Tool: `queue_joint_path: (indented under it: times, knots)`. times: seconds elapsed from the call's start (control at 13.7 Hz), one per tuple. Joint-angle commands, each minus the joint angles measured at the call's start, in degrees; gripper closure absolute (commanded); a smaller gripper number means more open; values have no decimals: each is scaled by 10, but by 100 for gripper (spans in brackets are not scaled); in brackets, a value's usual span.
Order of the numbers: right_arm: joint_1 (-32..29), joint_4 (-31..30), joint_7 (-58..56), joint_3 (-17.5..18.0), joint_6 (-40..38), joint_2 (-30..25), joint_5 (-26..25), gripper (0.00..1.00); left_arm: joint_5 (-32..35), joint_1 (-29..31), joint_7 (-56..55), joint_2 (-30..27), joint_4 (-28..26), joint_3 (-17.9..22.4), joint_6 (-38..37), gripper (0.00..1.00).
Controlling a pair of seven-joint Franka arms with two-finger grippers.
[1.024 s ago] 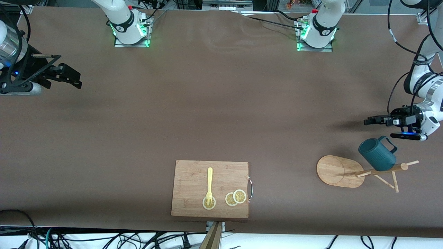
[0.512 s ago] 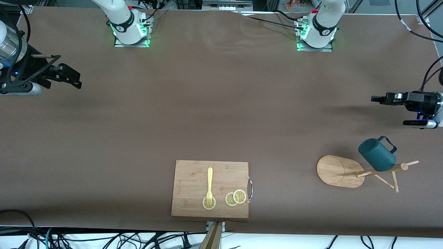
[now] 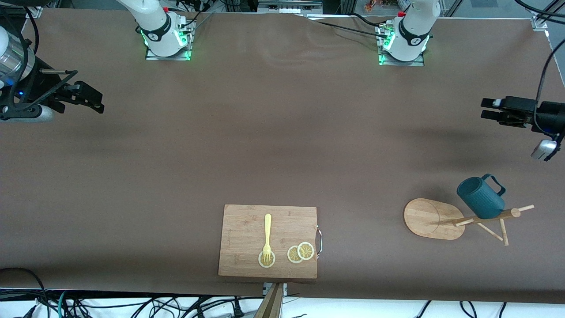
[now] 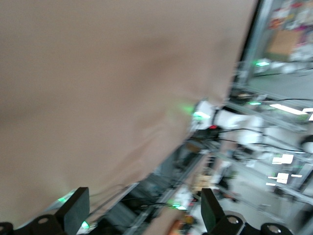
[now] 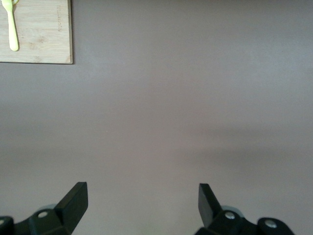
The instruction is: Pass cup and hang on rack
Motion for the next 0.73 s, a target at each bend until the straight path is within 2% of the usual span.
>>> queue_joint_path:
  times: [0.0, 0.15, 0.29, 0.44, 0.66]
  knots:
    - [-1, 9, -3, 2, -7, 1, -6, 0, 93, -78, -6, -56, 0, 11, 58, 0]
    - [-1, 9, -3, 2, -7, 1, -6, 0, 149, -125, -5, -79, 2, 13, 98, 0]
    - [-1, 9, -3, 2, -7, 1, -6, 0, 236, -189, -5, -106, 2, 18, 155, 0]
    - [-1, 9, -3, 1, -7, 1, -6, 0, 305, -226, -6, -125, 3, 18, 201, 0]
    - [-2, 9, -3, 2, -7, 1, -6, 0, 316, -222, -5, -147, 2, 32, 267, 0]
